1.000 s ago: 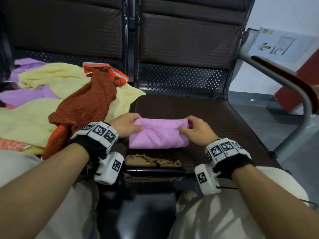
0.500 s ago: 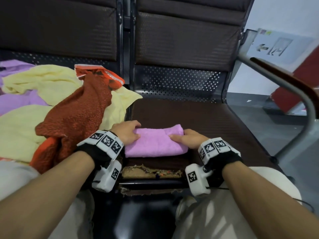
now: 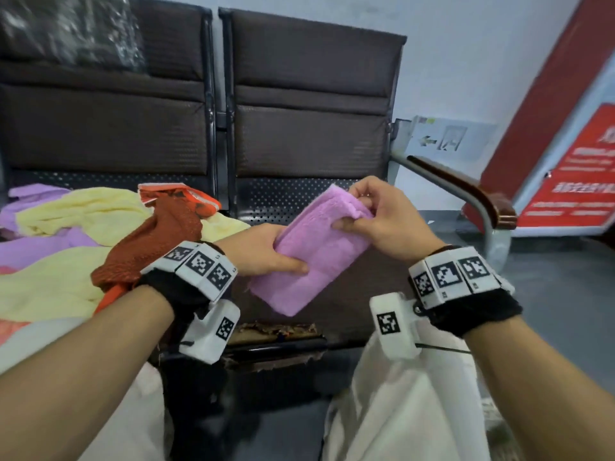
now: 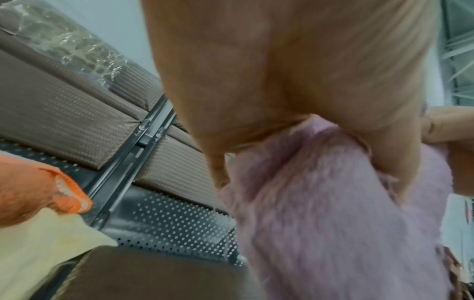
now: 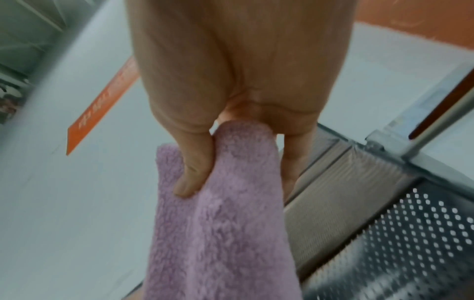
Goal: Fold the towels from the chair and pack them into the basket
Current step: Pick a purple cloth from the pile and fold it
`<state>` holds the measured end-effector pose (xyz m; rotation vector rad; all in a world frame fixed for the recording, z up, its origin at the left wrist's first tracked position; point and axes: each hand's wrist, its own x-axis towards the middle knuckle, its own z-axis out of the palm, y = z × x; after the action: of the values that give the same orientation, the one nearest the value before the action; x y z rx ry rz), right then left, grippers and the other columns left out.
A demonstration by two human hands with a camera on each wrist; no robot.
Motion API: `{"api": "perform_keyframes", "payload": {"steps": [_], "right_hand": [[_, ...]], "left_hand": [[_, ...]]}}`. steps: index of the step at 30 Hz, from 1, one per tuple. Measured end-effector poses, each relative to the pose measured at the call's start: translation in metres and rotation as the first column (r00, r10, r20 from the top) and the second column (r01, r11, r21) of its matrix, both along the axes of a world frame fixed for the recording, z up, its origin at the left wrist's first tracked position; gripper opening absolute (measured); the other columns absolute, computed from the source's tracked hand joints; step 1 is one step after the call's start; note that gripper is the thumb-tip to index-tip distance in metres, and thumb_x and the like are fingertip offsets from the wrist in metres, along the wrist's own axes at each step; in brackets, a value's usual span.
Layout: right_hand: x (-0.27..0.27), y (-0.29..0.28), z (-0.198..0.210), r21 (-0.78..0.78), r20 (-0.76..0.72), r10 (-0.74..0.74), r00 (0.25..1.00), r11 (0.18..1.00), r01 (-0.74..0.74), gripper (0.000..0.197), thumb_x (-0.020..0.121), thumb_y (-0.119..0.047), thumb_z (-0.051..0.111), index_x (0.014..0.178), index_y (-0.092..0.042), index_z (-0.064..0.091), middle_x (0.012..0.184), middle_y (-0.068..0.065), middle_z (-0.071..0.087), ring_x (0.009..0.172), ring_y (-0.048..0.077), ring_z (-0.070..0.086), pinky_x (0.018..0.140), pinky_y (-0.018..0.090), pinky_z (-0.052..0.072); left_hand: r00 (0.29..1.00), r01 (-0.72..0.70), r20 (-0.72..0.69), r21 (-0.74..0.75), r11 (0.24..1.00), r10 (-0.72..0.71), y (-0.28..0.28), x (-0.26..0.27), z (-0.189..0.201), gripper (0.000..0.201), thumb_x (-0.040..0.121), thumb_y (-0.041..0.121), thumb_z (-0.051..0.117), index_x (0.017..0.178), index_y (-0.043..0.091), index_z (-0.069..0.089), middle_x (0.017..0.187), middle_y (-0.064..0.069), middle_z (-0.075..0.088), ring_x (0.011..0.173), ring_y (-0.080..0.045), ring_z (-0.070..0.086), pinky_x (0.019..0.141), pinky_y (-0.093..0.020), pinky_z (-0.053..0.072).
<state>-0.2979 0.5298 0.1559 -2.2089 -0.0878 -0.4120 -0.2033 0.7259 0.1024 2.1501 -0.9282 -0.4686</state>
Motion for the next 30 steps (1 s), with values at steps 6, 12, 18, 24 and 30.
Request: {"api": "perform_keyframes", "payload": {"steps": [6,12,18,24,30], "right_hand": [[-0.075,-0.054,0.033,0.234,0.19,-0.298,0.935,0.939,0.252,0.035,0.068,-0.023,0.084,0.093,-0.014,0.062,0.084,0.001,0.068,0.075,0.01,0.063,0.068,0.028,0.053],[-0.163,-0.133,0.008,0.377,0.237,-0.529,0.815,0.823,0.425,0.033,0.073,-0.025,0.081,0.097,-0.017,0.061,0.097,0.002,0.068,0.086,0.015,0.064,0.075,0.026,0.051],[-0.257,-0.193,-0.092,0.463,0.057,-0.657,0.751,0.684,0.564,0.036,0.077,0.006,0.07,0.101,-0.018,0.056,0.097,0.0,0.064,0.084,0.004,0.06,0.077,0.017,0.047],[-0.335,-0.204,-0.207,0.463,-0.213,-0.683,0.698,0.559,0.688,0.036,0.082,0.011,0.061,0.097,-0.021,0.055,0.095,0.0,0.066,0.084,0.002,0.063,0.074,0.014,0.049],[-0.373,-0.194,-0.293,0.145,-0.446,-0.684,0.578,0.582,0.8,0.025,0.084,-0.009,0.066,0.108,-0.014,0.062,0.104,0.009,0.067,0.095,0.019,0.063,0.087,0.036,0.049]], "left_hand": [[0.965,0.029,0.261,0.029,0.999,-0.035,-0.041,-0.05,0.056,0.018,0.084,0.021,0.057,0.098,0.009,0.054,0.09,-0.002,0.059,0.084,-0.022,0.056,0.076,-0.034,0.045],[0.881,0.24,0.385,0.137,0.961,-0.275,-0.141,-0.102,0.082,0.019,0.089,0.012,0.052,0.108,0.008,0.054,0.101,-0.007,0.059,0.092,-0.022,0.055,0.079,-0.031,0.041],[0.779,0.396,0.353,0.365,0.843,-0.519,-0.249,-0.159,0.015,0.026,0.09,0.016,0.056,0.112,0.002,0.054,0.11,-0.015,0.059,0.101,-0.029,0.055,0.074,-0.028,0.034],[0.736,0.536,0.082,0.535,0.653,-0.672,-0.305,-0.217,-0.105,0.012,0.09,0.015,0.055,0.097,0.006,0.051,0.109,-0.021,0.06,0.101,-0.031,0.057,0.067,-0.025,0.029],[0.71,0.6,-0.179,0.66,0.453,-0.681,-0.308,-0.262,-0.214,0.03,0.095,0.019,0.047,0.115,-0.002,0.056,0.121,-0.02,0.059,0.111,-0.034,0.055,0.091,-0.033,0.039]]}}
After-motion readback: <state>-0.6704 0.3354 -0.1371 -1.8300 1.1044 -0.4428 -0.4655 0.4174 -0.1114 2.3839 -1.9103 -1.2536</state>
